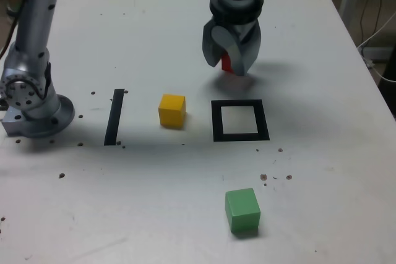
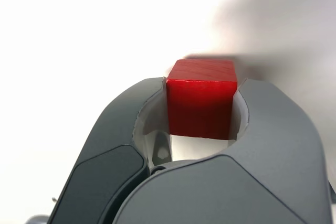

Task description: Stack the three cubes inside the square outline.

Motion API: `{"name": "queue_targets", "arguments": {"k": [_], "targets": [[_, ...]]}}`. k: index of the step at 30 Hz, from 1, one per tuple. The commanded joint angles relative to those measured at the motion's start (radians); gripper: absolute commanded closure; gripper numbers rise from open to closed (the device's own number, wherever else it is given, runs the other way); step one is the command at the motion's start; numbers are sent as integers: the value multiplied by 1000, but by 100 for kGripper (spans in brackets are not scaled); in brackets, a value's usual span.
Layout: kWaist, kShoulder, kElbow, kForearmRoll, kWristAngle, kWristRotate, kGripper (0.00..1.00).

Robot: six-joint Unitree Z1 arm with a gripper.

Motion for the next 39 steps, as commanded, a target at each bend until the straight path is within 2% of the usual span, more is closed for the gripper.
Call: {"name": "queue_targets", "arguments": {"k": [1, 9, 14, 17, 24, 39], "targets": [[-21, -30, 1, 22, -16, -65, 84], [-116, -93, 3, 121, -89, -423, 84], [-167, -79, -3, 141, -129, -628, 84], [-186, -57, -7, 138, -144, -703, 84], [-215, -2, -20, 126, -162, -774, 84], [-249, 27, -17, 69, -177, -772, 84]]}}
